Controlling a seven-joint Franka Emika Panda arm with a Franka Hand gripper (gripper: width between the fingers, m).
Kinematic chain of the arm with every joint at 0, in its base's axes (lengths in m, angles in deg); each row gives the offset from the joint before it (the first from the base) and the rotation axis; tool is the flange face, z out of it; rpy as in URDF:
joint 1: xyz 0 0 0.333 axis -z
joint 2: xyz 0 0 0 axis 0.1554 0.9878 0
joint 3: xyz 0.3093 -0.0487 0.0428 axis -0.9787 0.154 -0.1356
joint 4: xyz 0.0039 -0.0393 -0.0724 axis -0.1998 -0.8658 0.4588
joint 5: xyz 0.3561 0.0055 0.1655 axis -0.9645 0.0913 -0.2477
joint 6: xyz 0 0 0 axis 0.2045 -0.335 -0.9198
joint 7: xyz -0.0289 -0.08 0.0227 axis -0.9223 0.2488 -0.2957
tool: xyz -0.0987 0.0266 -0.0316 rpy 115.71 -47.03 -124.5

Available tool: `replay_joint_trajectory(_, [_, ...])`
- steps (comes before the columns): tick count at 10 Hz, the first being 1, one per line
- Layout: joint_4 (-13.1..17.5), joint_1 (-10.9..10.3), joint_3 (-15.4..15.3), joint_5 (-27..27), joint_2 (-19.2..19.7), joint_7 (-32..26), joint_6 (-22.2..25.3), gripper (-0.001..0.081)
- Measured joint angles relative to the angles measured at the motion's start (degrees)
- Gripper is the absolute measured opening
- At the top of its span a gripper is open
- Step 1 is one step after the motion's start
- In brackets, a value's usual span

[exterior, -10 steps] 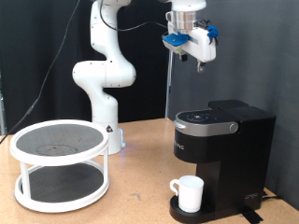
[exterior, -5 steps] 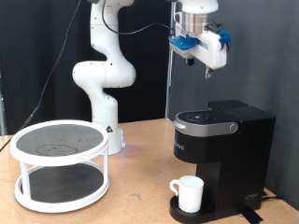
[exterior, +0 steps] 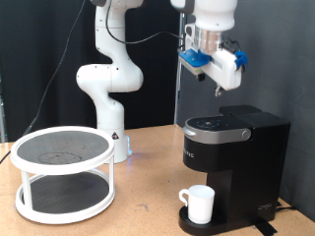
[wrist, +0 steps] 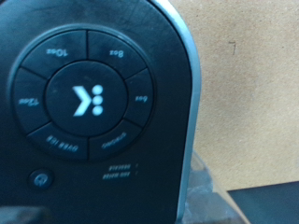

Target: Make a cup of coffee with the keurig machine

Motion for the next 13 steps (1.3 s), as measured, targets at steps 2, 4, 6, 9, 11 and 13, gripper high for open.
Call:
replay_joint_trajectory(2, [-1.0,-0.1,-0.4,1.2,1.2,0.0,0.0,0.0498])
replay_joint_trajectory(4, [-2.5,-0.2,-0.6,1.7,1.6,-0.1,-0.8,0.0179])
replay_joint_trajectory(6, [-3.7,-0.2,-0.6,1.7,2.0,0.0,-2.1,0.0042])
replay_joint_trajectory(9, [-5.0,-0.2,-0.5,1.9,2.4,0.3,-4.6,0.0003])
replay_joint_trajectory(11, [-5.5,-0.2,-0.5,2.4,2.6,0.3,-6.1,0.0001])
replay_joint_trajectory(13, [-5.5,-0.2,-0.6,2.9,3.1,0.4,-6.9,0.0])
